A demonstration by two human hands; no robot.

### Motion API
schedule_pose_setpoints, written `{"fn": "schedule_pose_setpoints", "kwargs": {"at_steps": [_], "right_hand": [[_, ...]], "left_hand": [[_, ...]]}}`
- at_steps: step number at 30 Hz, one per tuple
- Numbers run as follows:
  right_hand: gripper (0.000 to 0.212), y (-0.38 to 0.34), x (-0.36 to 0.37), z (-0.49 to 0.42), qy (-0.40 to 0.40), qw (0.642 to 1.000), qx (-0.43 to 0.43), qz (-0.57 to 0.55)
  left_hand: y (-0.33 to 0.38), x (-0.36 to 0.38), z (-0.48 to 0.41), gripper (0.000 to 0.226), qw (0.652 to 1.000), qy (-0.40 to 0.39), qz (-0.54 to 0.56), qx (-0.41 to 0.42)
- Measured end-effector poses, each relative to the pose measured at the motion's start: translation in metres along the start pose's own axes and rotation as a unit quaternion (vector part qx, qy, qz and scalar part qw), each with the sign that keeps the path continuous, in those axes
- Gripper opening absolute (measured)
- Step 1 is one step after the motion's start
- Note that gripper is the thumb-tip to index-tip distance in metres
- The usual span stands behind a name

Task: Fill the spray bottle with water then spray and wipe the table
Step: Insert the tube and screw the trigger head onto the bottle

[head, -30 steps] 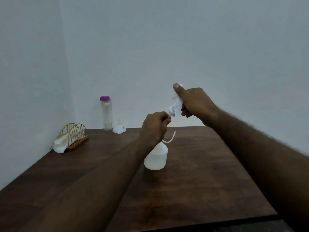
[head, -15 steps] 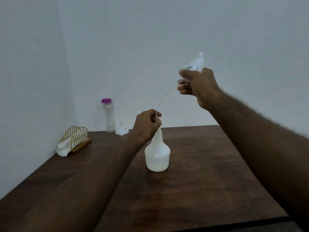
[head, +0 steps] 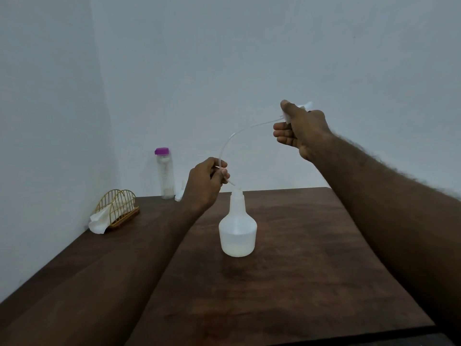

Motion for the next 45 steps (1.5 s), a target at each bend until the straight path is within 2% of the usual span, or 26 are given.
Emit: {"fn": "schedule_pose_setpoints", "kwargs": {"at_steps": [9, 15, 18, 21, 26, 28, 30, 33, 38, 41, 45], "right_hand": [[0.041, 0.010, -0.013, -0.003, 0.017, 1.000, 0.007, 0.019], [0.034, 0.016, -0.017, -0.004, 0.016, 0.999, 0.019, 0.027], [0.023, 0.017, -0.016, -0.003, 0.018, 0.999, 0.018, 0.026], [0.017, 0.016, -0.016, -0.004, 0.017, 0.999, 0.012, 0.027], [0.024, 0.020, -0.012, -0.006, 0.008, 0.999, 0.013, 0.037], [0.024, 0.022, -0.010, -0.007, 0.005, 0.999, 0.015, 0.040], [0.025, 0.025, -0.007, -0.008, 0.003, 0.999, 0.016, 0.046], [0.022, 0.029, -0.003, -0.009, -0.012, 0.998, 0.012, 0.062], [0.026, 0.034, 0.004, -0.006, -0.048, 0.994, -0.001, 0.095], [0.027, 0.034, 0.008, -0.003, -0.076, 0.991, -0.004, 0.111], [0.024, 0.037, 0.013, 0.005, -0.111, 0.981, -0.033, 0.157]], "left_hand": [[-0.002, 0.005, 0.002, 0.010, 1.000, -0.010, -0.010, 0.012], [-0.006, 0.012, 0.008, 0.010, 0.997, -0.054, -0.055, 0.009], [-0.007, 0.018, 0.010, 0.019, 0.994, -0.062, -0.092, 0.009], [-0.008, 0.020, 0.012, 0.030, 0.996, -0.064, -0.067, -0.011], [-0.004, 0.017, 0.014, 0.021, 0.999, 0.010, 0.031, -0.036], [-0.003, 0.017, 0.012, 0.019, 0.999, 0.019, 0.027, -0.042], [-0.004, 0.018, 0.010, 0.018, 0.999, -0.006, -0.010, -0.039], [-0.007, 0.021, 0.014, 0.017, 0.995, -0.025, -0.095, -0.013], [-0.004, 0.019, 0.012, 0.018, 0.997, 0.051, -0.049, -0.033], [-0.002, 0.020, 0.008, 0.018, 0.997, 0.026, -0.037, -0.059], [-0.002, 0.027, 0.010, 0.016, 0.993, -0.017, -0.109, -0.047]]}}
Point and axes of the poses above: each hand's wrist, its own z-axis away from the middle knuckle, its own x-axis out of the palm, y = z × x, the point moved 1 cm from there along -z, towards the middle knuckle, and after that the axes turned 9 degrees about -z, right-handed, at the moved point
